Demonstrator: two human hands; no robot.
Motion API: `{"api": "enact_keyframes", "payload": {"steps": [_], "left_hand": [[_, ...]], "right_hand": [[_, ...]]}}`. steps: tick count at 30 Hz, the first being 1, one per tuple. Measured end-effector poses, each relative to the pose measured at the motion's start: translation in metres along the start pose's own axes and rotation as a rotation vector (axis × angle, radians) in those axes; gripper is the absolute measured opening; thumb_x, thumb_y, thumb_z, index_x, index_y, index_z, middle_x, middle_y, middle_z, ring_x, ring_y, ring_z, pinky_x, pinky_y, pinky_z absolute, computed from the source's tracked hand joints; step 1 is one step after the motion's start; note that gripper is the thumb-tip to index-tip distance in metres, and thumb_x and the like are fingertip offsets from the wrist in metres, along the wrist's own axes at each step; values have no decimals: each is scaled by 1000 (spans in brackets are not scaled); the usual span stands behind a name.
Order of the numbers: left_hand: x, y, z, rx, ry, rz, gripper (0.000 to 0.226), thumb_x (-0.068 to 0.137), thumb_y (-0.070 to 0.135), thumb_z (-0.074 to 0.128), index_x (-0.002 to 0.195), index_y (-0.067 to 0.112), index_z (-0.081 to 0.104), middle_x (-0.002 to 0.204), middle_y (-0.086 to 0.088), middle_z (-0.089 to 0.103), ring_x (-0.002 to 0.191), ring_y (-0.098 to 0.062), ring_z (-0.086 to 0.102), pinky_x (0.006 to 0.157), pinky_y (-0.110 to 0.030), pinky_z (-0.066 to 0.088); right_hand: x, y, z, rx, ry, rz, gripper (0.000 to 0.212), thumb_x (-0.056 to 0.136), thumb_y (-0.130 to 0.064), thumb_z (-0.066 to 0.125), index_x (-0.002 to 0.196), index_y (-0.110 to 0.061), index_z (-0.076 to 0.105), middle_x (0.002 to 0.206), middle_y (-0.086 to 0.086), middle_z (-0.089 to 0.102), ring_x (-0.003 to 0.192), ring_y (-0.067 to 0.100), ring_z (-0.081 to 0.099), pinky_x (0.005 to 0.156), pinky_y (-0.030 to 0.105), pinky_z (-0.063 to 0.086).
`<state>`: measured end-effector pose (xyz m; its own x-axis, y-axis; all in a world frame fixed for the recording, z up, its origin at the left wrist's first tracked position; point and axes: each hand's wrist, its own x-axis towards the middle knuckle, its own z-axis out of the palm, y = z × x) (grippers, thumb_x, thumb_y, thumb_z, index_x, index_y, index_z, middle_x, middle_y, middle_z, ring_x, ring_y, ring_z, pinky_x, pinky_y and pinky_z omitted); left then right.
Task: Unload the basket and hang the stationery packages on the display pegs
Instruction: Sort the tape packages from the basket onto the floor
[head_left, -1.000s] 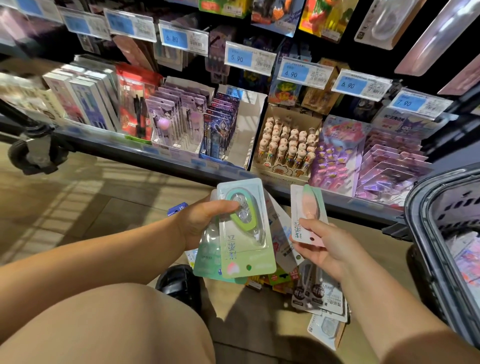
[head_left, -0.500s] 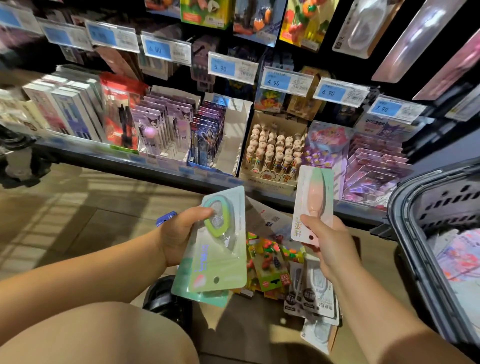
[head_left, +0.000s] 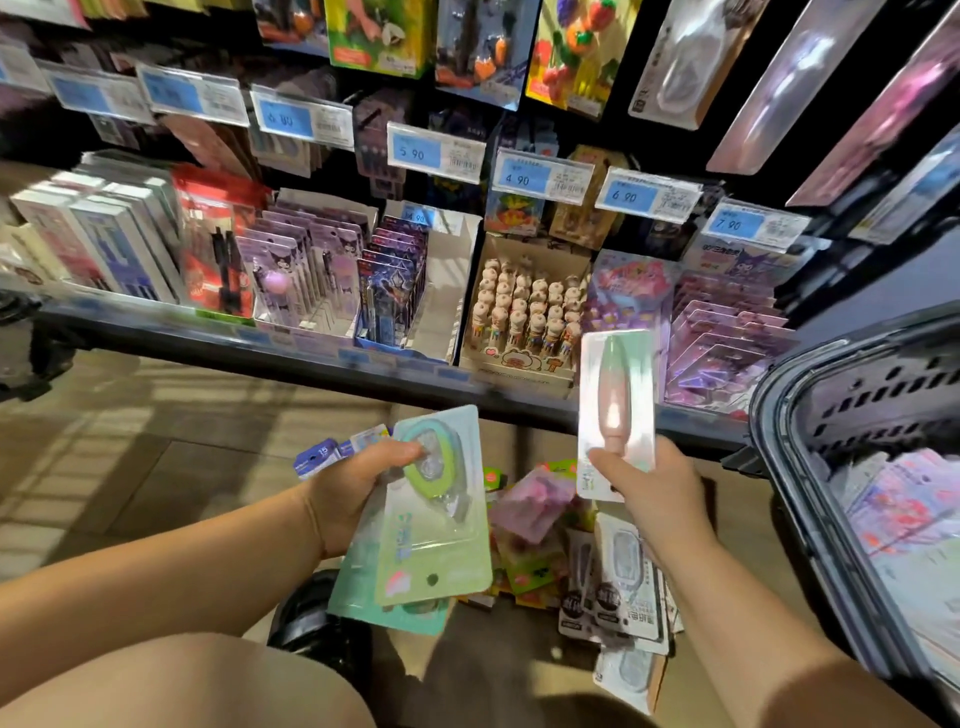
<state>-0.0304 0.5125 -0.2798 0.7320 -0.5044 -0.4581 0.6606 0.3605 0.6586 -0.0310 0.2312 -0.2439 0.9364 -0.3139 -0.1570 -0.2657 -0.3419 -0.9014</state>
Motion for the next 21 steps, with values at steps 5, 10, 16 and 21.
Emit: {"api": "enact_keyframes", "payload": {"steps": [5, 10, 16, 21], "left_hand": [[-1, -2, -2, 29, -23, -43, 71, 29, 32, 98, 90, 2, 77, 91, -22, 72, 76, -35, 71, 66, -40, 59], [-1, -6, -2, 40, 14, -73, 71, 37, 26, 96, 99, 2, 72, 95, -23, 70, 78, -37, 71, 67, -42, 59], [5, -11, 2, 92, 173, -5, 46, 68, 22, 72, 109, 2, 66, 95, -22, 70, 74, -34, 70, 68, -41, 60], [4, -8, 8, 94, 234, 39, 40, 74, 16, 77, 110, 1, 67, 99, -24, 70, 73, -33, 71, 66, -41, 60]], "right_hand": [[2, 20, -7, 78, -9, 108, 19, 82, -10, 75, 97, -19, 67, 95, 7, 71, 85, 23, 66, 81, 40, 53], [-4, 37, -6, 84, -73, 217, 29, 83, -13, 74, 109, -15, 63, 99, 4, 71, 92, 23, 68, 80, 38, 55], [-29, 32, 13, 193, -331, 265, 36, 86, -4, 69, 118, -18, 62, 110, 3, 72, 105, 24, 67, 97, 47, 51], [-41, 19, 20, 261, -501, 245, 30, 86, 1, 66, 109, -20, 65, 102, -1, 75, 97, 16, 70, 86, 32, 56]]}}
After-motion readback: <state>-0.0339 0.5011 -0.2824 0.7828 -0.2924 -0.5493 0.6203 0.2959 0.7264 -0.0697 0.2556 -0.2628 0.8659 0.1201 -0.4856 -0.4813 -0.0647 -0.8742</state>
